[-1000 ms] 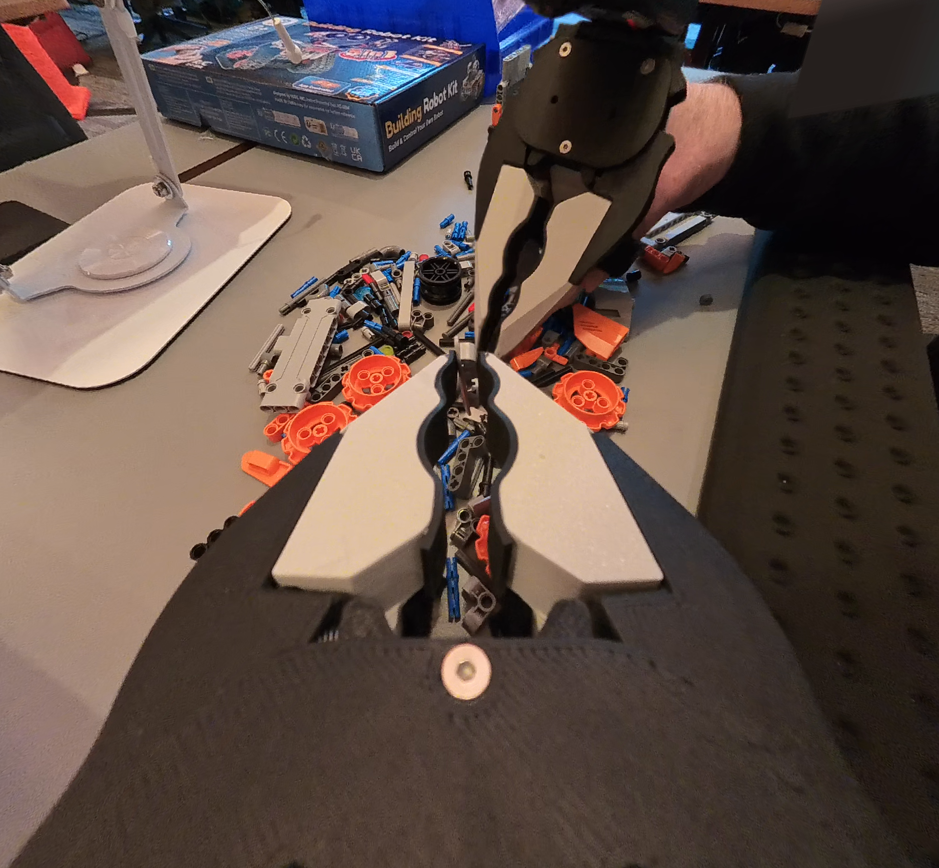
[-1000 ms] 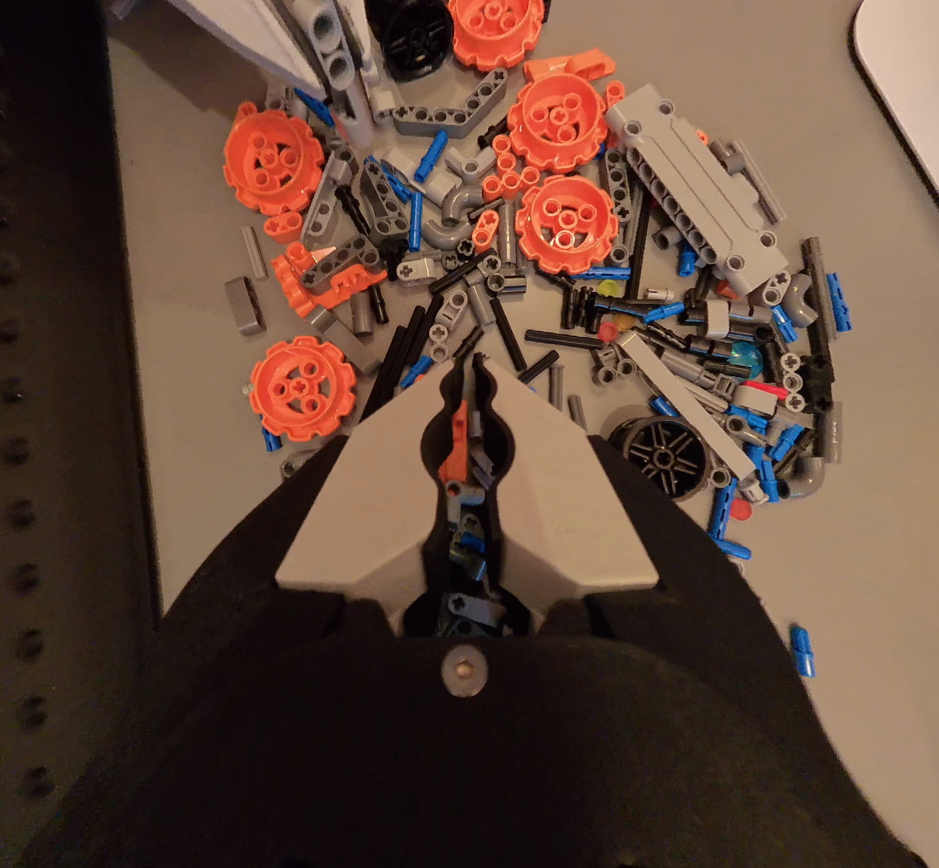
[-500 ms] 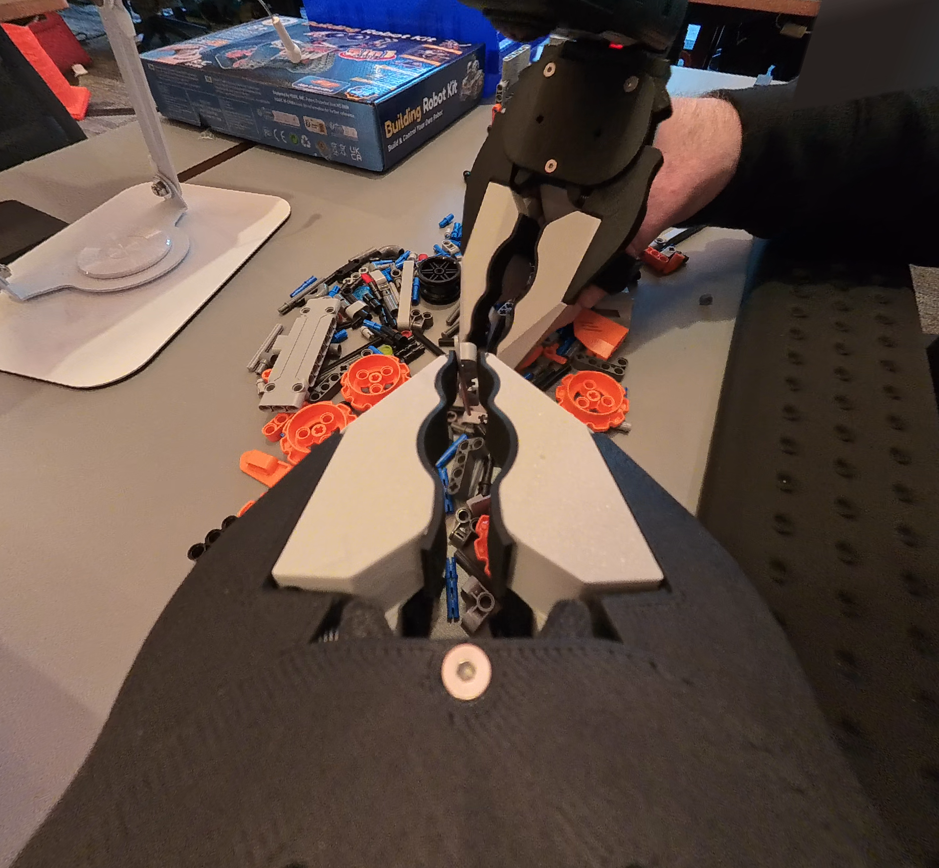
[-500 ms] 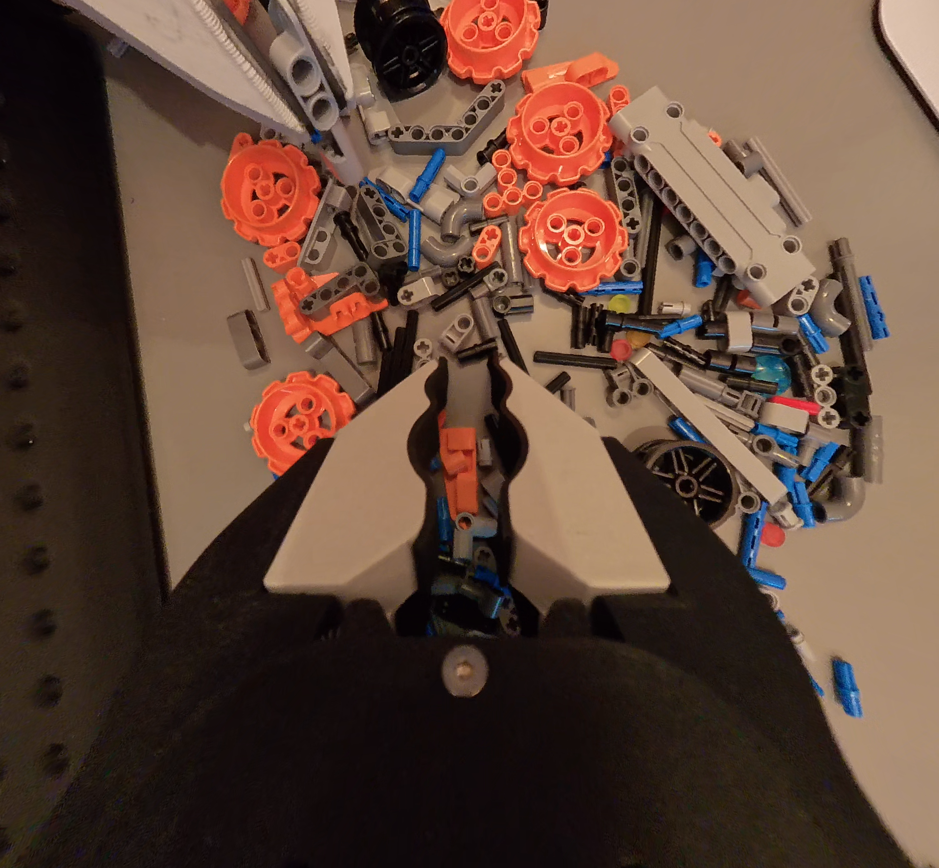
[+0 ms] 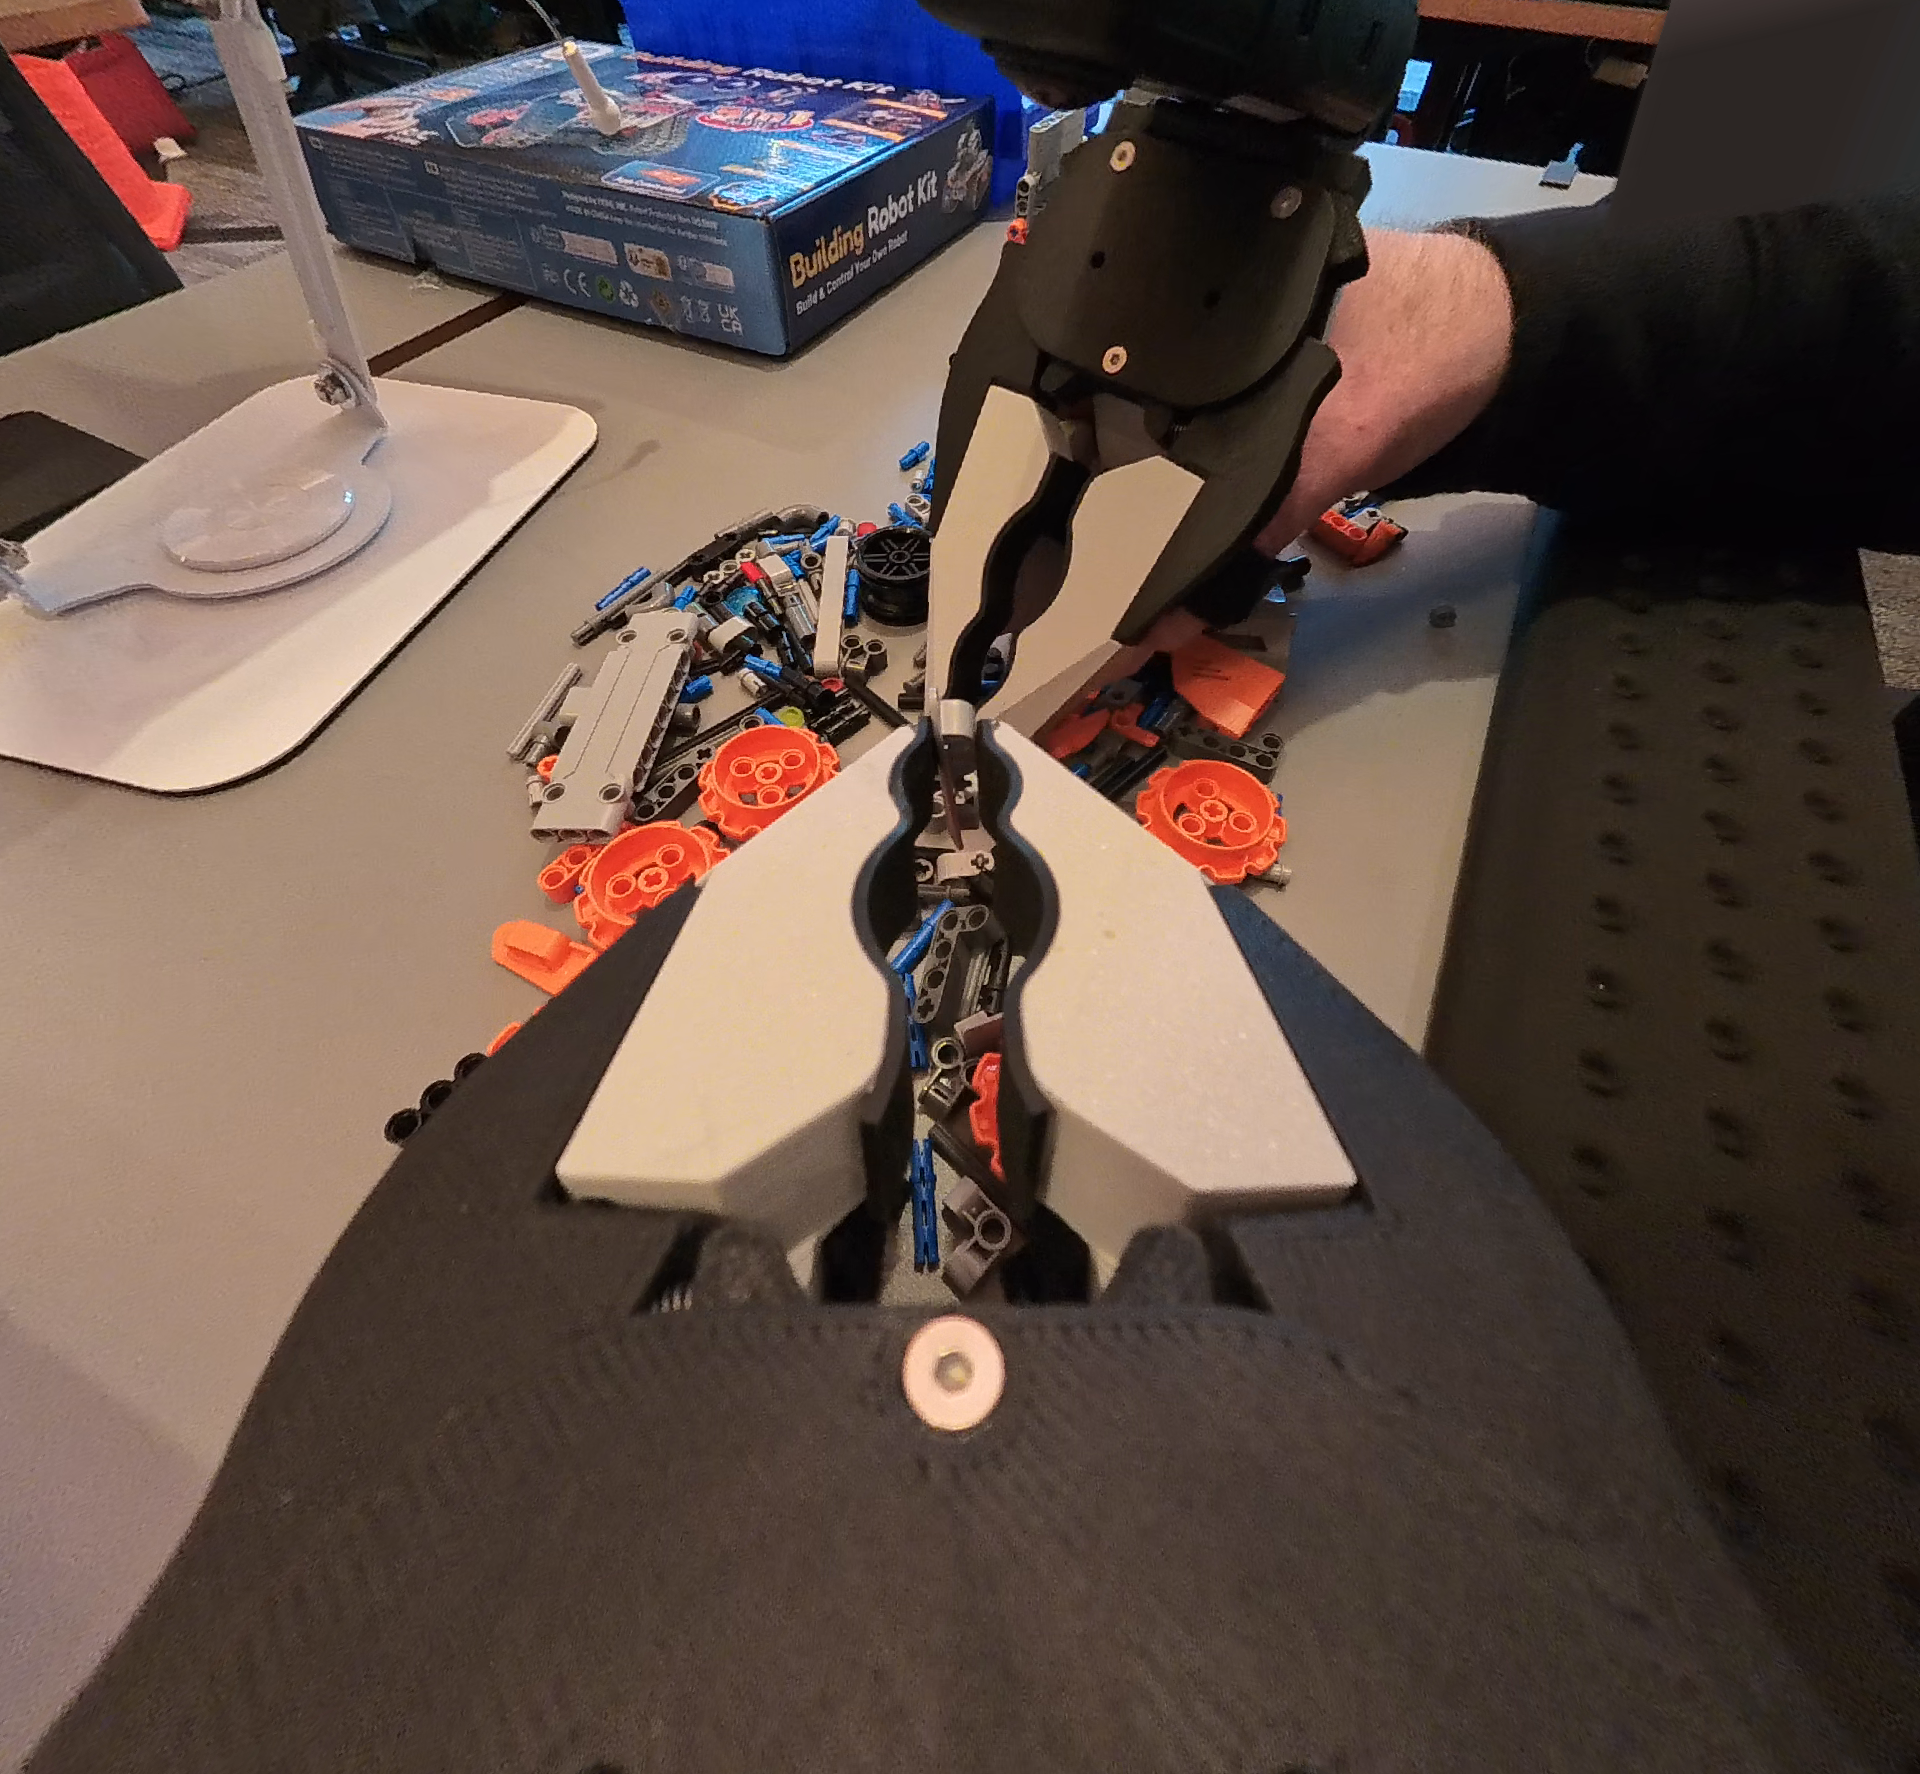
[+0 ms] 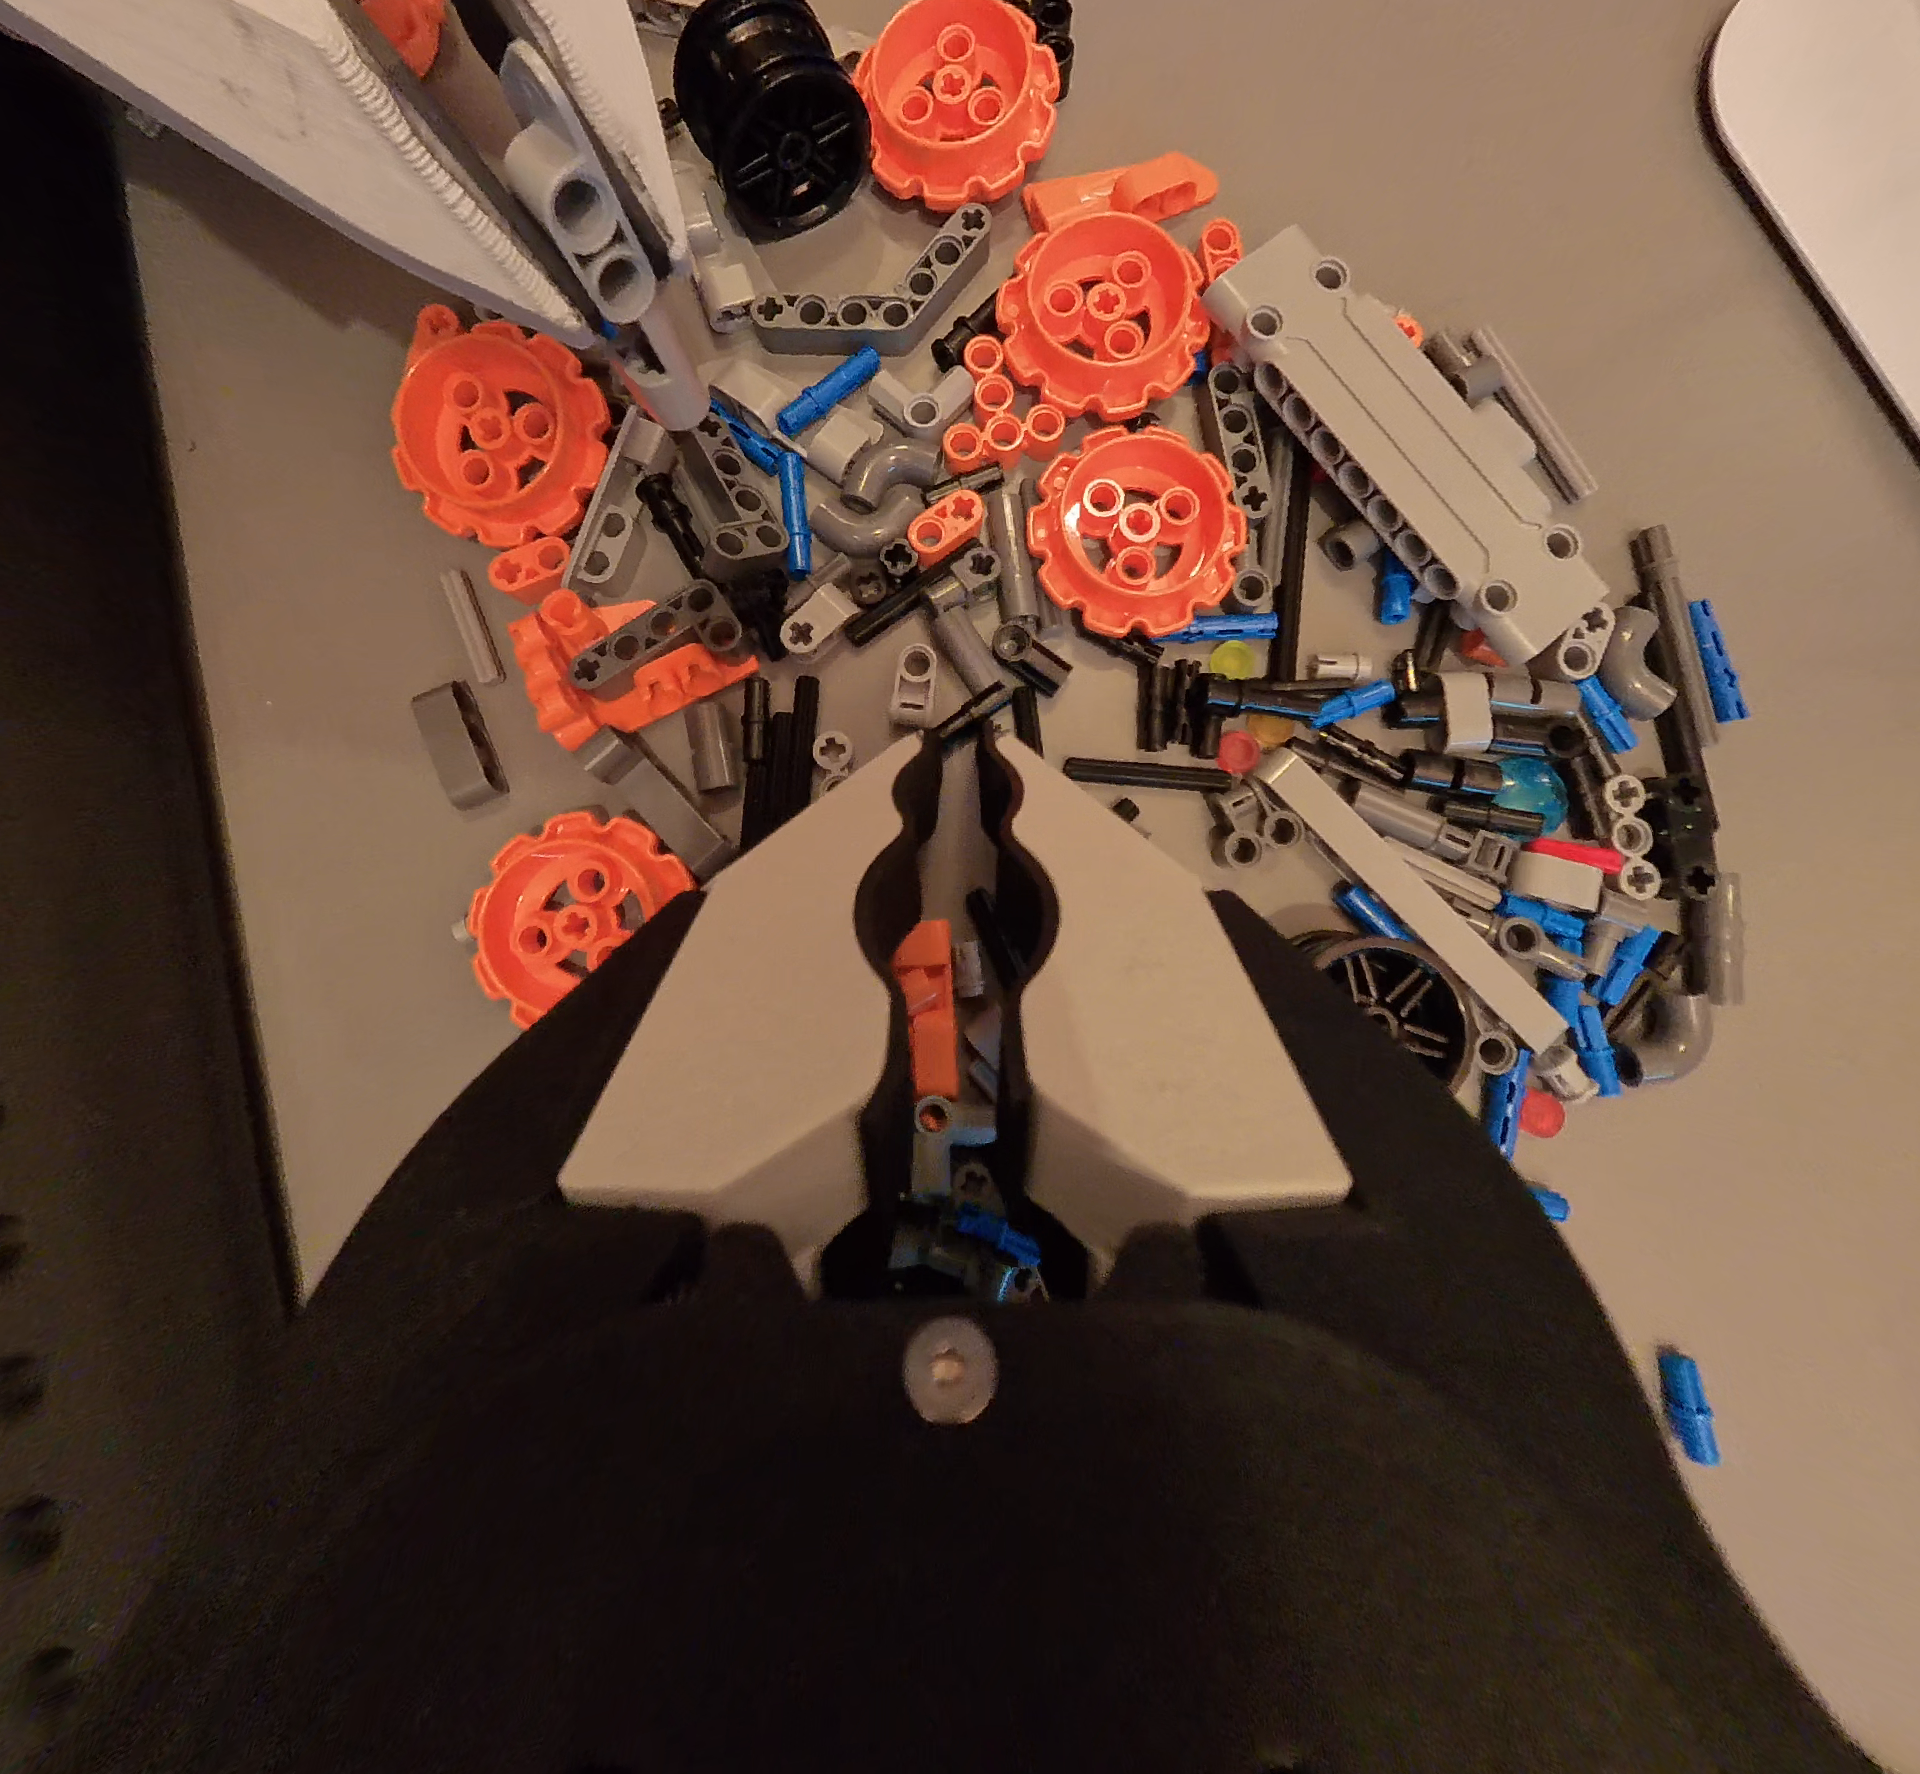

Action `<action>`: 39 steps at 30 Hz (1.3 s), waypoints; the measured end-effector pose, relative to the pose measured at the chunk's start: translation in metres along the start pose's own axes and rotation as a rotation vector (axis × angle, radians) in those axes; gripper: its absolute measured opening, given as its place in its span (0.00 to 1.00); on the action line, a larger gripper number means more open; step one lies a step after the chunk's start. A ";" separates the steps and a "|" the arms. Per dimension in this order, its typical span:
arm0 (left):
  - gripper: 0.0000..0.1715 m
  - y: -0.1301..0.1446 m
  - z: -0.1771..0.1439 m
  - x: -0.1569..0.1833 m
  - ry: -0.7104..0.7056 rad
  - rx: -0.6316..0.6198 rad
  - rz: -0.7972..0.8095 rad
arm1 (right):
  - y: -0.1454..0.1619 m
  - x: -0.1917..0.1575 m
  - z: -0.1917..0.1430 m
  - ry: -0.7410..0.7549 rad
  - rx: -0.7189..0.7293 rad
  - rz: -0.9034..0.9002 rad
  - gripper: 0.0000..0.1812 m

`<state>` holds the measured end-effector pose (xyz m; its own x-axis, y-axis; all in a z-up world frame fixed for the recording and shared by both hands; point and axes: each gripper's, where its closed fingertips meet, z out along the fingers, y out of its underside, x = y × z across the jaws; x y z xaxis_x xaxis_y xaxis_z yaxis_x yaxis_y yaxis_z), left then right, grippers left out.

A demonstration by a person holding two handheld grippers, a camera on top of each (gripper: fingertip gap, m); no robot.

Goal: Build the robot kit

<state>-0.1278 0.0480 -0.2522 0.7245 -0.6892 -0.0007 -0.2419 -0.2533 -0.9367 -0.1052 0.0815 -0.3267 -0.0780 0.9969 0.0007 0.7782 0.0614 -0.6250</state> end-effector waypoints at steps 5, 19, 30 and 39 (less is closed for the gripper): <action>0.02 0.000 -0.001 -0.001 -0.001 0.003 -0.003 | 0.004 0.004 -0.004 0.024 -0.018 -0.006 0.01; 0.02 0.000 -0.002 -0.001 -0.001 0.006 -0.002 | -0.004 0.006 0.004 0.037 -0.003 0.058 0.01; 0.02 -0.003 -0.002 0.000 0.020 0.026 -0.022 | -0.016 -0.004 -0.022 0.009 0.095 -0.028 0.01; 0.02 -0.008 0.001 0.011 0.083 0.043 -0.008 | -0.061 -0.040 -0.066 0.013 0.286 -0.256 0.00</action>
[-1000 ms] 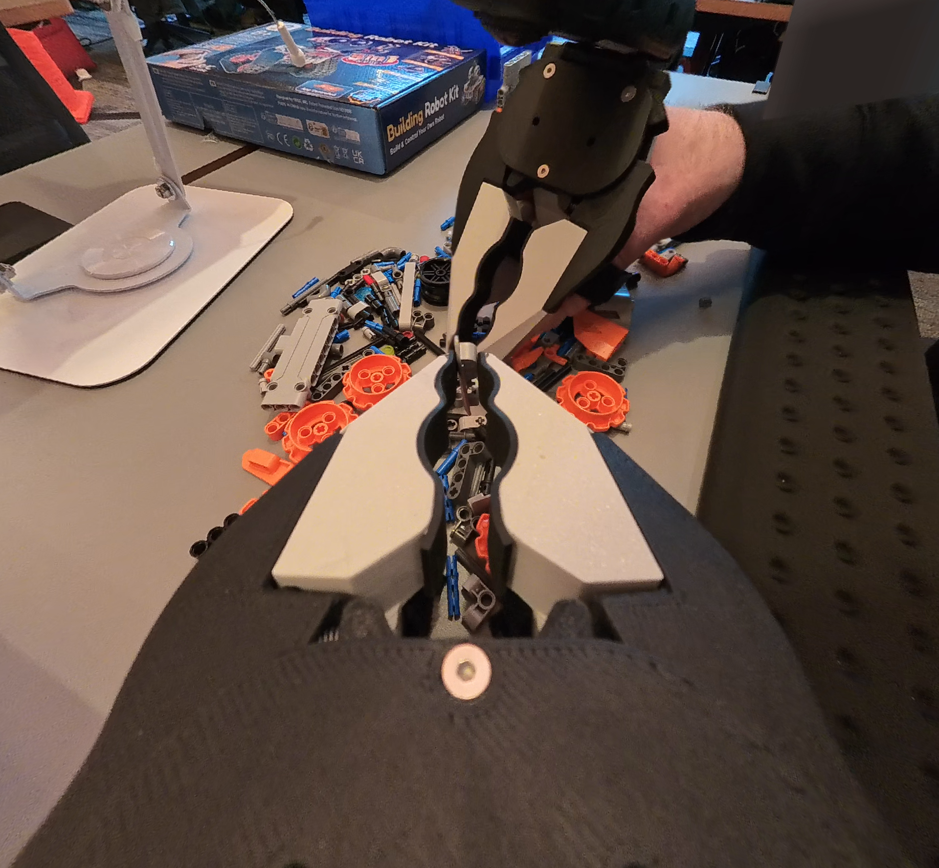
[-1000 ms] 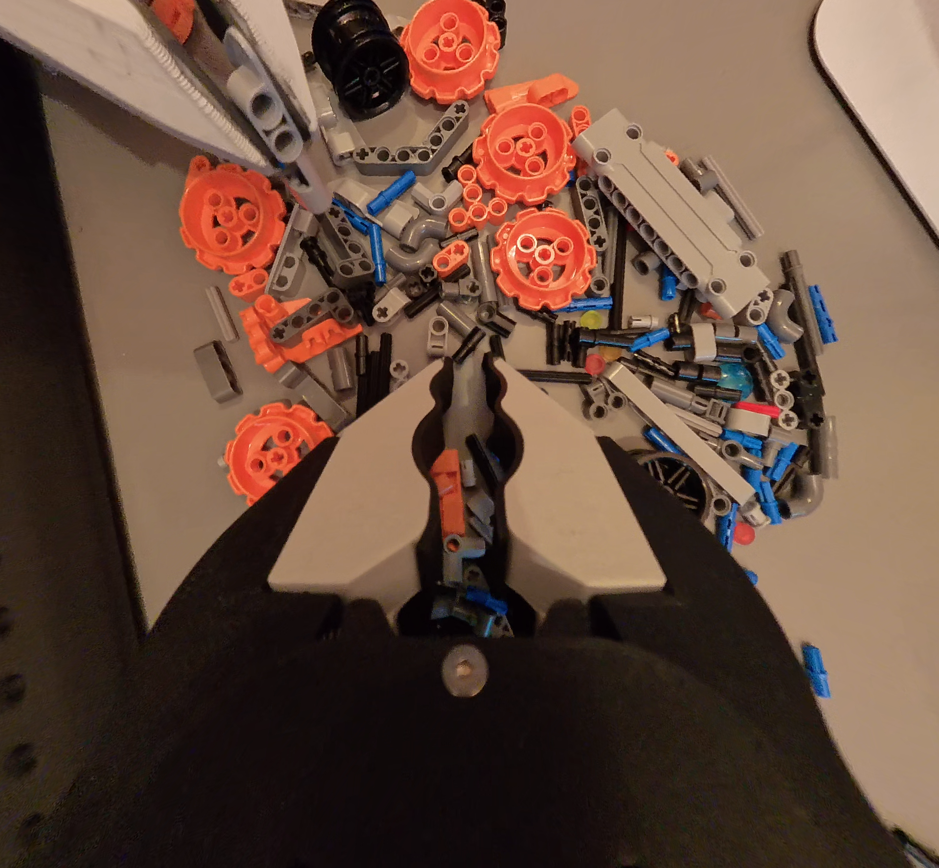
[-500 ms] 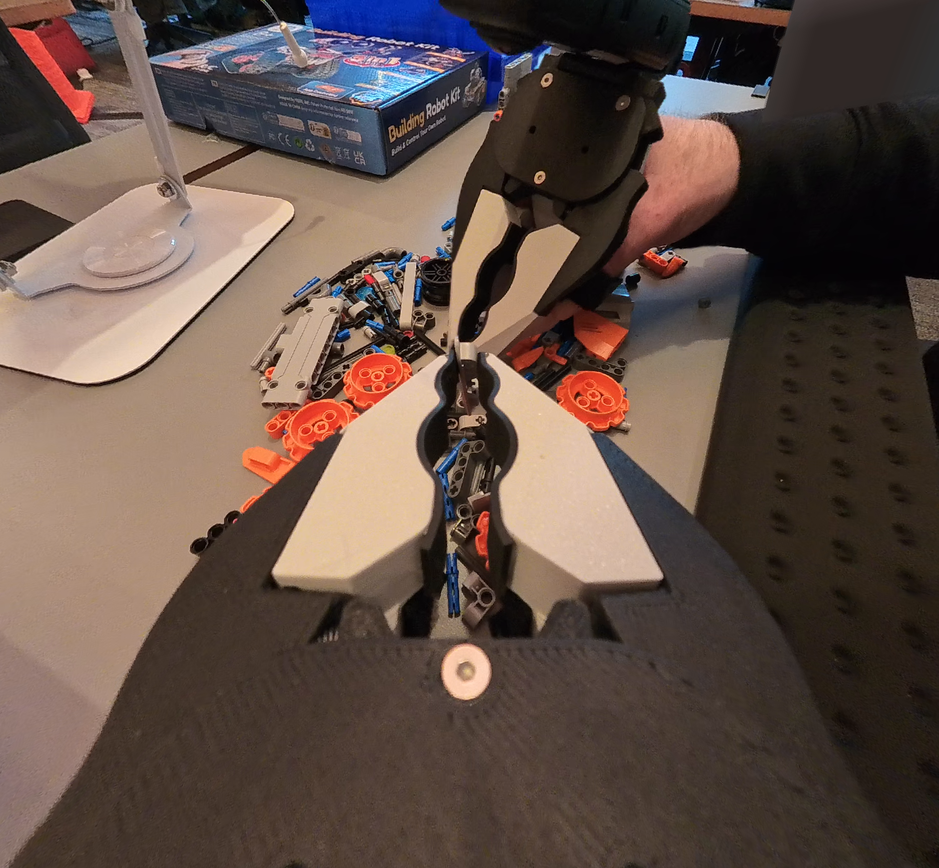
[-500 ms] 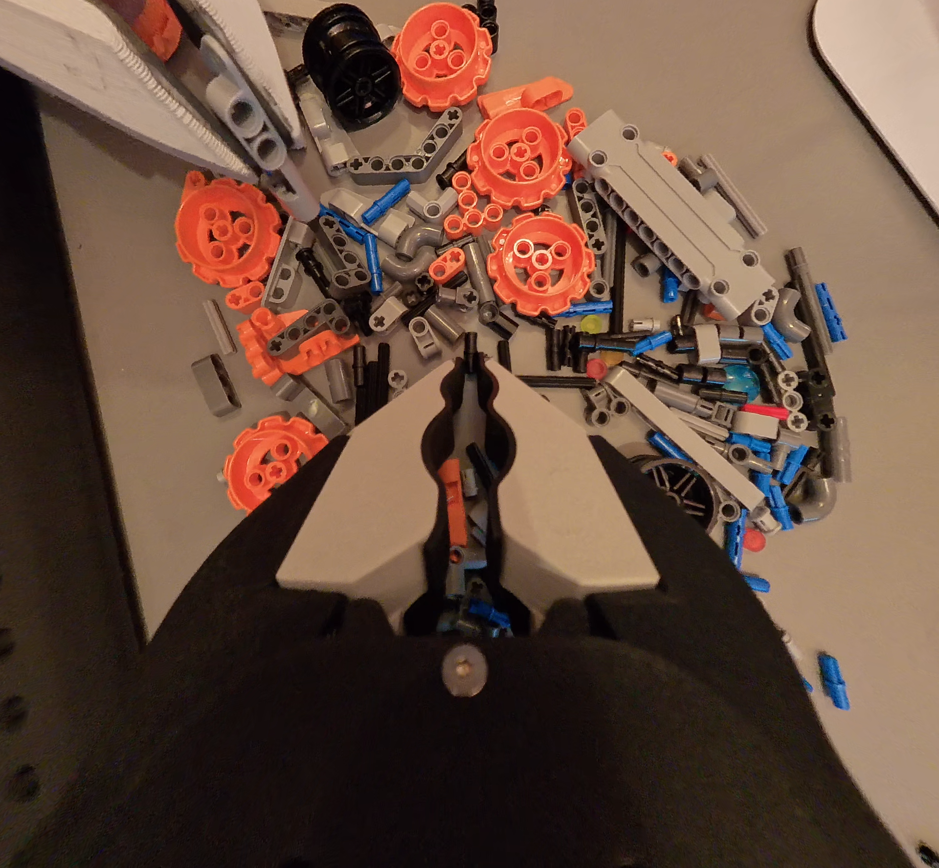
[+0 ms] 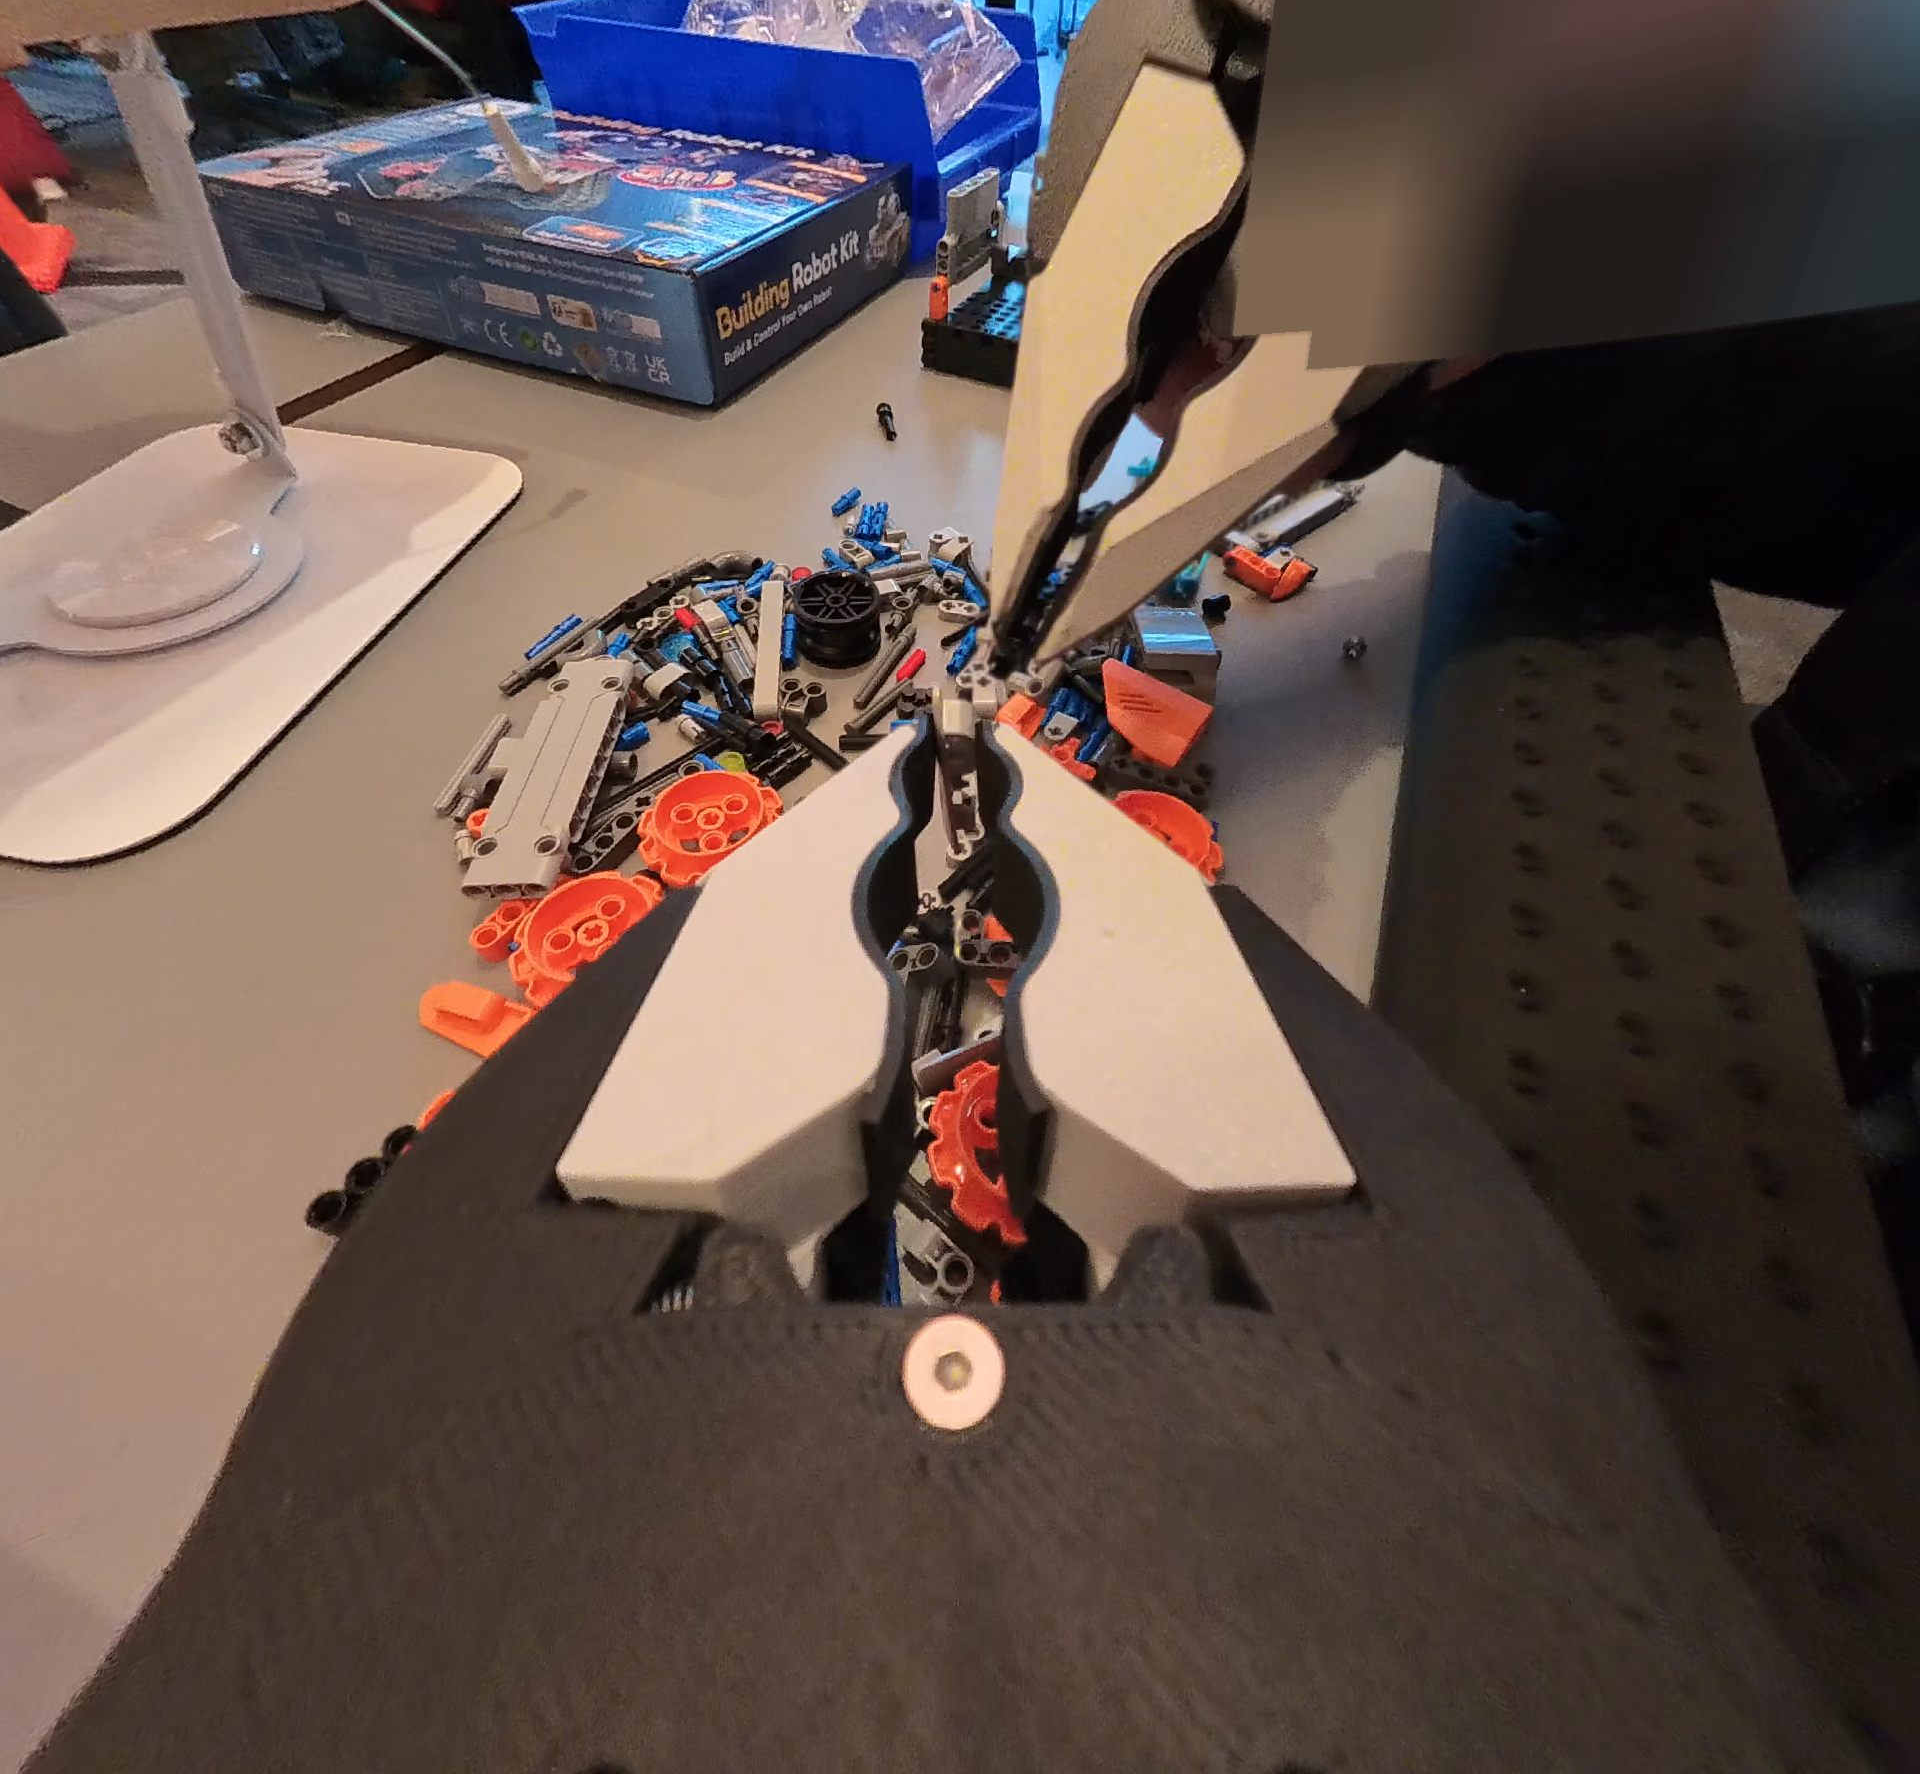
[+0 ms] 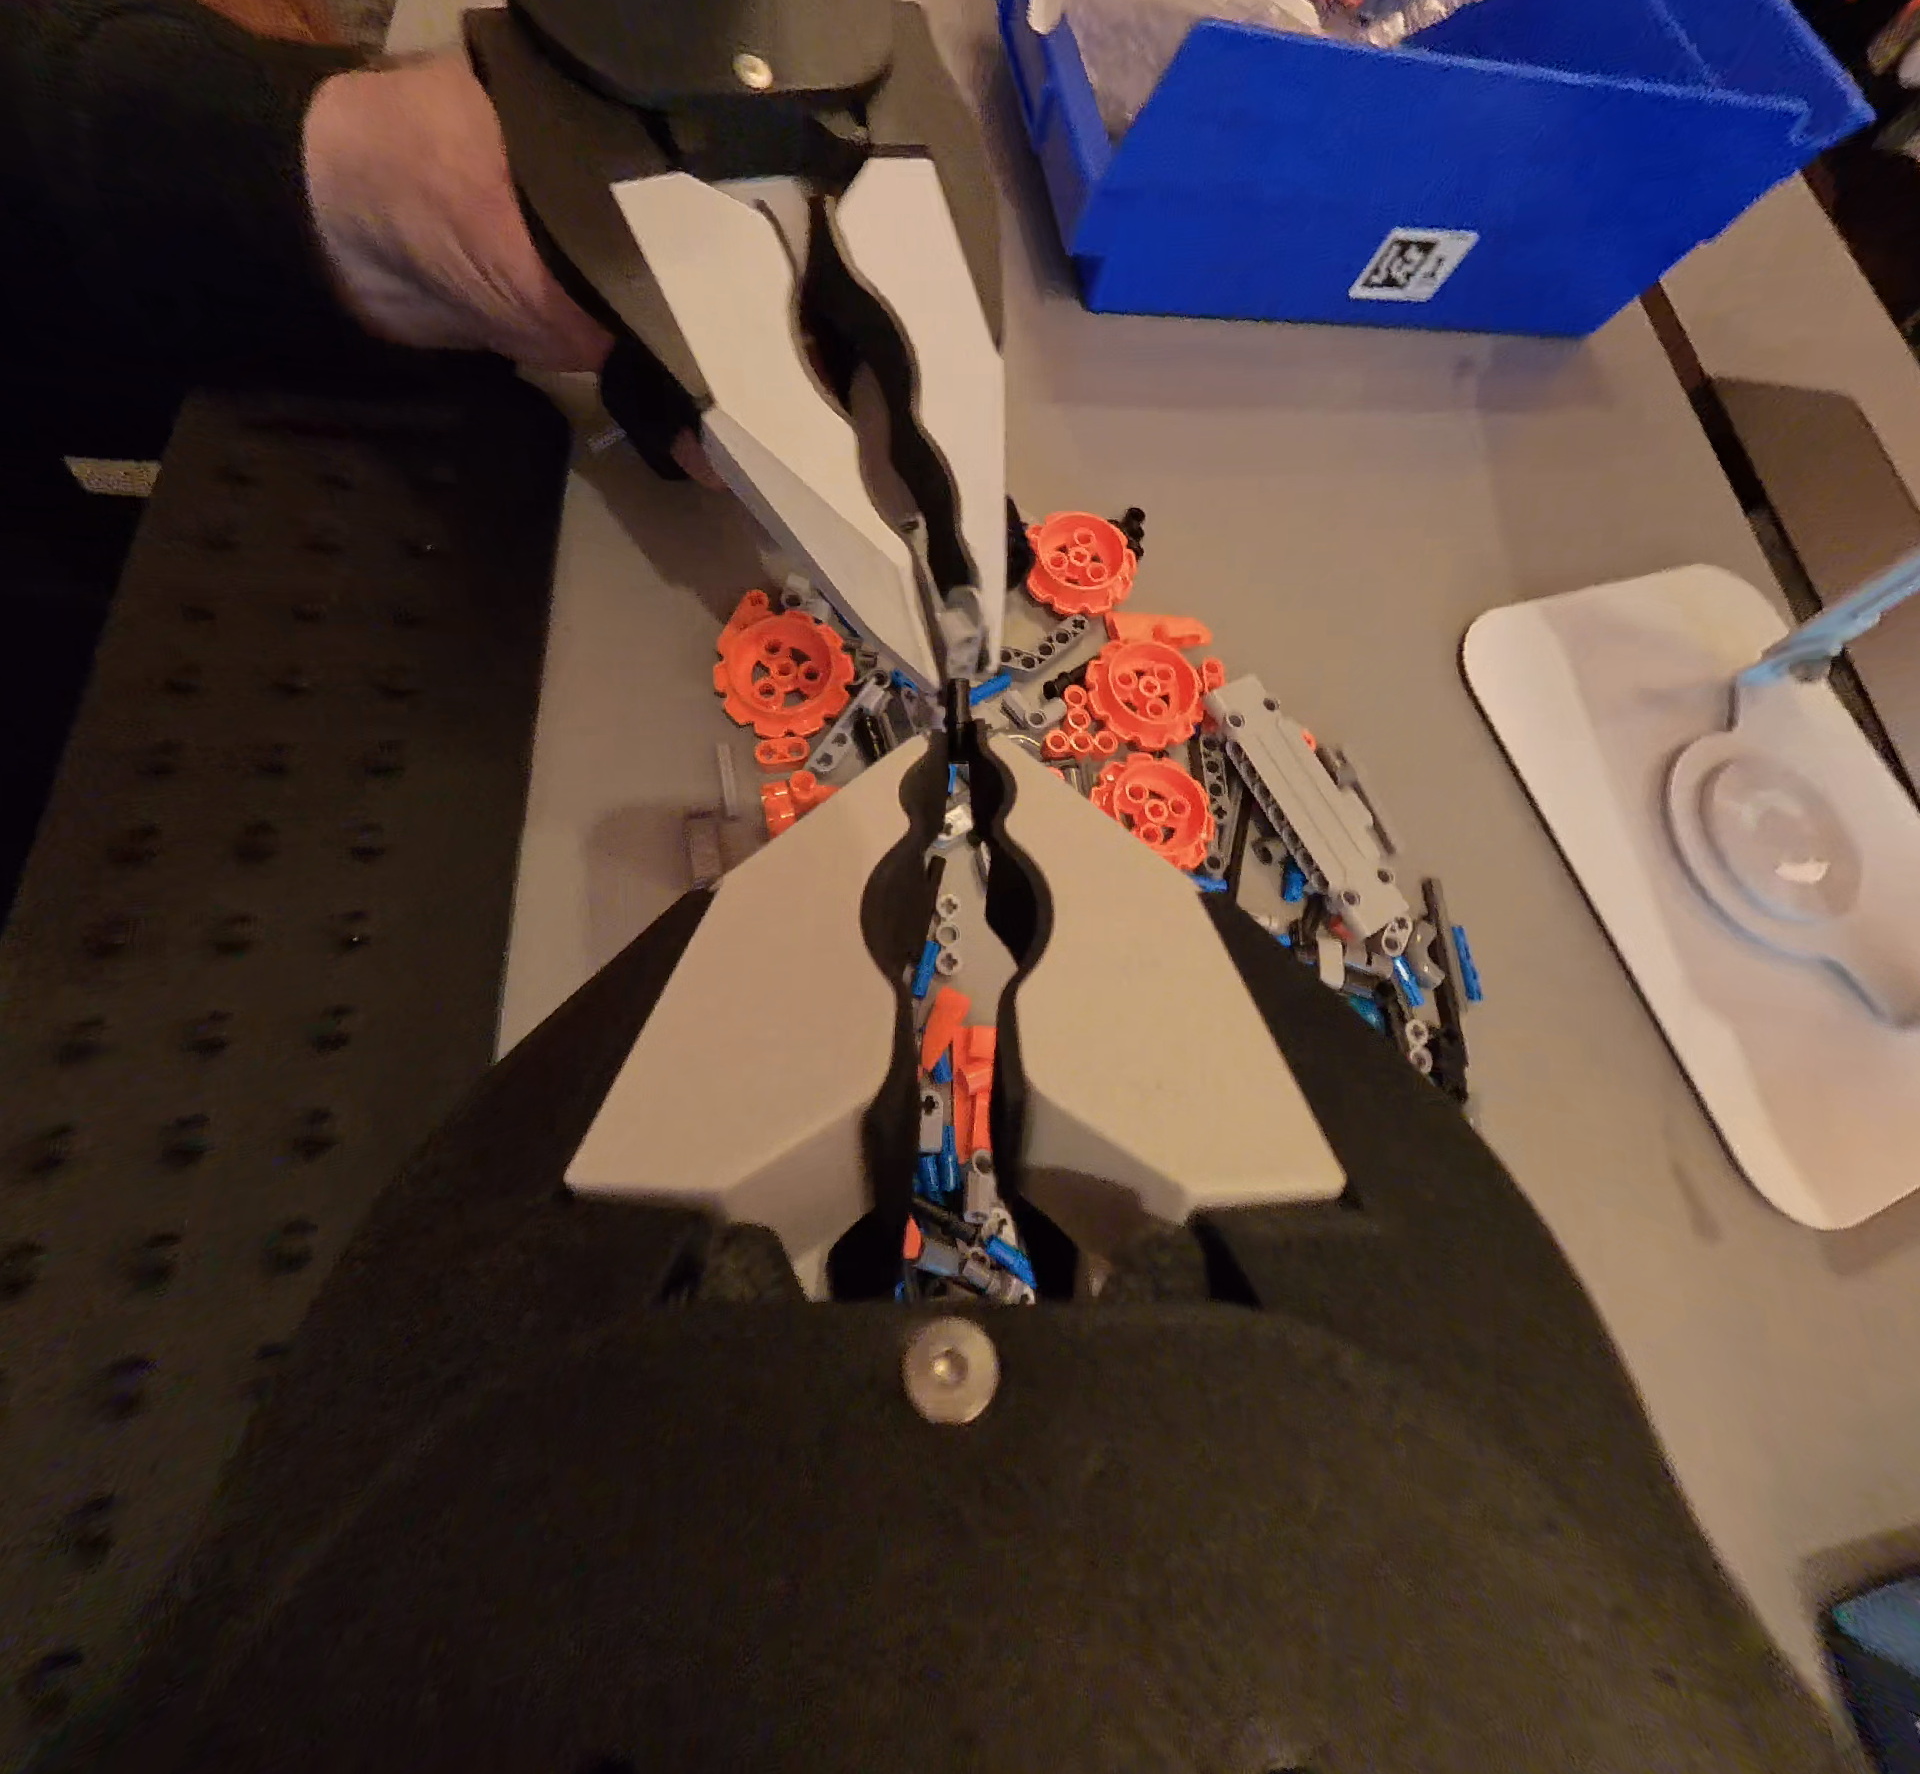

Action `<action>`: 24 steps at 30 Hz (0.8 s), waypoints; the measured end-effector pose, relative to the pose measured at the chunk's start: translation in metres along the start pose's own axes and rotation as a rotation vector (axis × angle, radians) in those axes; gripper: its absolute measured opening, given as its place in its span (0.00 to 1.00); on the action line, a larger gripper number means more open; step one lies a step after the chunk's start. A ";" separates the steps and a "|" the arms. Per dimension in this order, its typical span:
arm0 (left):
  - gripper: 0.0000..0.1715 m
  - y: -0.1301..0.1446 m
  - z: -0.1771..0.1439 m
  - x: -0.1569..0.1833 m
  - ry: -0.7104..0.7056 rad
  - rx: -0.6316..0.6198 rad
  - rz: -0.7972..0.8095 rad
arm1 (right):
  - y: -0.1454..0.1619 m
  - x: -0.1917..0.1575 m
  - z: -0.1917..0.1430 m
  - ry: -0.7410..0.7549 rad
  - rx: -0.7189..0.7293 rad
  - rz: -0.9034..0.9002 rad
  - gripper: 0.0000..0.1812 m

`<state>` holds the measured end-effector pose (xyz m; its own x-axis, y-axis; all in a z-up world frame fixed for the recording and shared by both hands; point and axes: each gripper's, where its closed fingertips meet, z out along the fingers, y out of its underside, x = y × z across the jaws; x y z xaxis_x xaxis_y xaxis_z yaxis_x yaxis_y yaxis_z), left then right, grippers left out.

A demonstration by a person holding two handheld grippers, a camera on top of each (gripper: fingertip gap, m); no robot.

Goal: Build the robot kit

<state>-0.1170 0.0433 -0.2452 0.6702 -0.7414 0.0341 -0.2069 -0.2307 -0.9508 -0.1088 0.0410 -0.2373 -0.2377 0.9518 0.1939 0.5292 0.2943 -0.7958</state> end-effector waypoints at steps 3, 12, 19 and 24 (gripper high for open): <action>0.02 0.002 0.005 0.004 -0.006 -0.038 0.057 | -0.002 -0.002 0.000 0.017 -0.007 -0.046 0.00; 0.02 0.000 0.008 0.009 -0.016 -0.049 0.108 | 0.007 0.000 -0.001 0.050 -0.061 -0.110 0.00; 0.02 0.002 0.007 0.008 -0.032 -0.076 0.132 | 0.009 -0.002 0.003 0.059 -0.078 -0.138 0.00; 0.02 0.006 0.009 0.007 -0.054 -0.114 0.172 | 0.010 -0.002 0.004 0.123 -0.120 -0.232 0.00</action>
